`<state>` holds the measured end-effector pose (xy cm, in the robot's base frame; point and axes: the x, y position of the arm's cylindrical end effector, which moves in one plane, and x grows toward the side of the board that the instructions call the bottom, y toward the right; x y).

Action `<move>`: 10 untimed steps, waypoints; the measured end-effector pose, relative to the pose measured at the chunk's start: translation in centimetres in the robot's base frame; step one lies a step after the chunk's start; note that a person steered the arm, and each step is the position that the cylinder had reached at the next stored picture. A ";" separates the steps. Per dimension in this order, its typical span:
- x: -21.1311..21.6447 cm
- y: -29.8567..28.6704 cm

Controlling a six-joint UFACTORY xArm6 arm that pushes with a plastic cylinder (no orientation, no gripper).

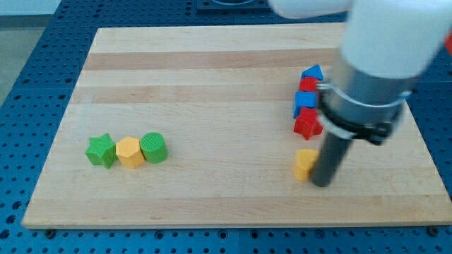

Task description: Push the yellow heart into green circle

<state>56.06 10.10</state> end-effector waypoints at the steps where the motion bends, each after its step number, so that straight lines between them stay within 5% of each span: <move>1: -0.1 -3.9; 5: -1.8 0.4; 8: -2.6 -6.9; 10: -2.9 -2.5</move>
<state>53.13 7.60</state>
